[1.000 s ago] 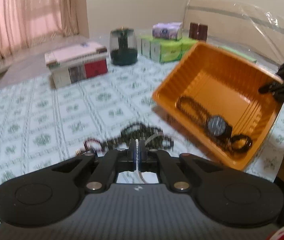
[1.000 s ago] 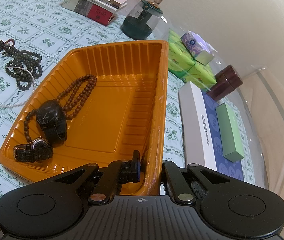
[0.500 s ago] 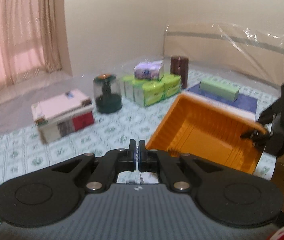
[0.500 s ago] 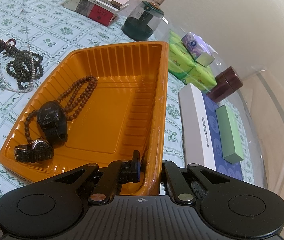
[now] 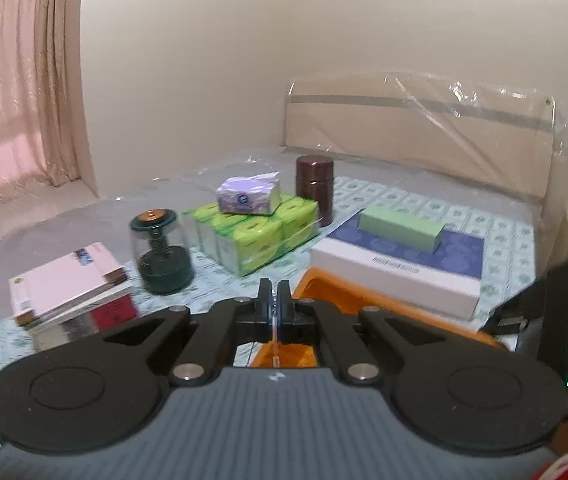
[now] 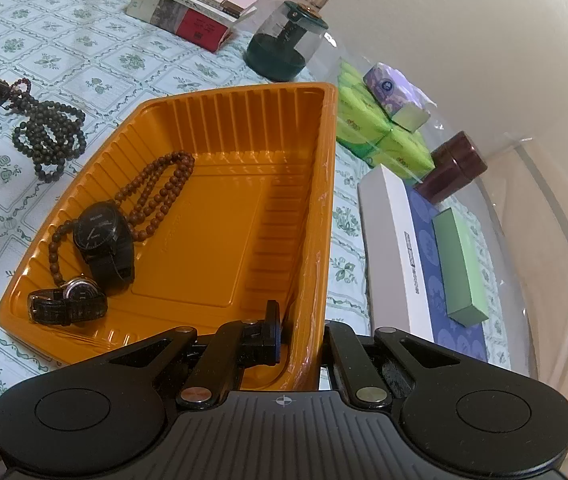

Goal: Organize jewelry
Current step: 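Lower the white pearl strand into the orange tray and open the left gripper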

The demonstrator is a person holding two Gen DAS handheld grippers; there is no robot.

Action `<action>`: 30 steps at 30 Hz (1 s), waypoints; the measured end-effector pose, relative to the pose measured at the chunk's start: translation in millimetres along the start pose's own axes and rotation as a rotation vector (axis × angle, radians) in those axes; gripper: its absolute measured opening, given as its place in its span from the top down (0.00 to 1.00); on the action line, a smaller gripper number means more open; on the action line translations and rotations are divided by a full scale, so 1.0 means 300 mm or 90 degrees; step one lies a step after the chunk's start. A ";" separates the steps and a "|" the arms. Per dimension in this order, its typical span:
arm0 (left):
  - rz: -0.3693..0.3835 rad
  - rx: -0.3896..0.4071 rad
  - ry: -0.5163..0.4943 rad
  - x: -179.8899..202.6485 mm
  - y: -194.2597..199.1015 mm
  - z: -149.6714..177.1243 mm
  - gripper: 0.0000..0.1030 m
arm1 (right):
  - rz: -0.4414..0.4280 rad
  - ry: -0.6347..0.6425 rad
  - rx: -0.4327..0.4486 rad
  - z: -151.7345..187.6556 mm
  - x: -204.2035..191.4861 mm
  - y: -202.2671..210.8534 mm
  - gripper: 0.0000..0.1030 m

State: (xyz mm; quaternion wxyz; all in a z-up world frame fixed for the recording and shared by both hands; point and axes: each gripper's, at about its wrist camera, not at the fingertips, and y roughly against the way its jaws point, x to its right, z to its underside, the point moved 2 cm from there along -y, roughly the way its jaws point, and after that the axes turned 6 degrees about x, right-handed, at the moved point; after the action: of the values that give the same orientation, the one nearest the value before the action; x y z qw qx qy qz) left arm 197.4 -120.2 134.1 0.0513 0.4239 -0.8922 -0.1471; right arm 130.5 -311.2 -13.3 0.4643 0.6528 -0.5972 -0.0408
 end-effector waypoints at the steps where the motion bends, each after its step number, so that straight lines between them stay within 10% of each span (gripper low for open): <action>1: 0.007 0.002 0.008 0.007 -0.018 -0.004 0.99 | 0.000 -0.001 0.000 0.001 0.000 -0.001 0.96; 30: 0.099 -0.147 0.034 0.155 -0.386 0.162 0.96 | -0.003 -0.009 0.000 0.007 0.002 -0.008 0.96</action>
State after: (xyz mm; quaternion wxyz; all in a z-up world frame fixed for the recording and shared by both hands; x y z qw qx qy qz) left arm 243.1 -214.8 50.7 0.1345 0.3488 -0.8977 -0.2333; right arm 131.3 -313.2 -15.7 0.4595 0.6542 -0.5989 -0.0467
